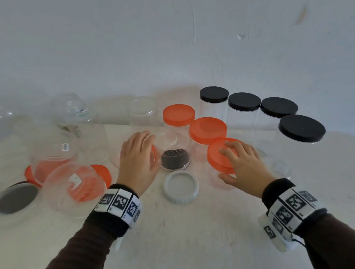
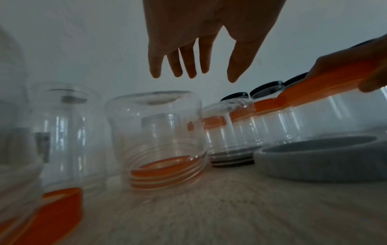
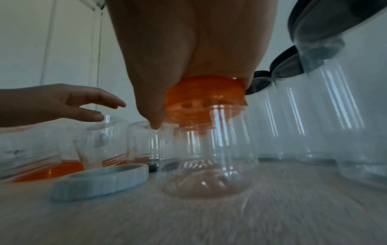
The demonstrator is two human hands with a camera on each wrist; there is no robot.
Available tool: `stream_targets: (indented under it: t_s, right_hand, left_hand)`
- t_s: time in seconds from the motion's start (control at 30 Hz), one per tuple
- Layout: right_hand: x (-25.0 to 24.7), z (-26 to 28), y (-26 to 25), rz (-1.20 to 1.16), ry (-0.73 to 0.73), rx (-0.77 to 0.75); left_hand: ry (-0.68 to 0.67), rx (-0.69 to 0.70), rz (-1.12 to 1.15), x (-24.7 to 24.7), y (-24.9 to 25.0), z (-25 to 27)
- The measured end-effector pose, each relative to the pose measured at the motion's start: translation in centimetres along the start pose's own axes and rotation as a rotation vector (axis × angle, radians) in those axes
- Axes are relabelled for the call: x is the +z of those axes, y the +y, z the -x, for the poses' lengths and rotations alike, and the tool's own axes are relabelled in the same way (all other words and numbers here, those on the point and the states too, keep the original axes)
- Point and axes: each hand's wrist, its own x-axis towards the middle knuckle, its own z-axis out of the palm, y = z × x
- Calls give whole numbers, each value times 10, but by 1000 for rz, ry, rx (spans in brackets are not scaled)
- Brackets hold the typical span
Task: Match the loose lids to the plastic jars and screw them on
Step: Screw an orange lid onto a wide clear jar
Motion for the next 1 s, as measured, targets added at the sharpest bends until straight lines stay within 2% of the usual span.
stream_targets:
  t_s: [0.13, 0.43, 0.53, 0.63, 0.73, 0.83, 0.93, 1.0]
  right_hand:
    - [1, -4, 0, 12, 16, 17]
    - [4, -5, 2, 17, 38, 29]
    - [5, -5, 2, 10, 57, 39]
    - [7, -6, 1, 11, 78, 40]
    - [7, -5, 1, 8, 101, 43]
    - [9, -4, 1, 11, 113, 52]
    - [10, -3, 3, 1, 139, 46]
    - [11, -3, 4, 2, 122, 45]
  left_hand:
    - [-168, -184, -80, 6, -9, 1]
    - [-207, -180, -68, 7, -6, 3]
    - [-173, -120, 4, 5, 5, 5]
    - [-163, 66, 120, 4, 29, 10]
    - [-312, 201, 192, 7, 57, 17]
    - [-487, 282, 151, 17, 72, 20]
    - [-667, 302, 3, 29, 72, 22]
    - [-774, 259, -100, 35, 69, 23]
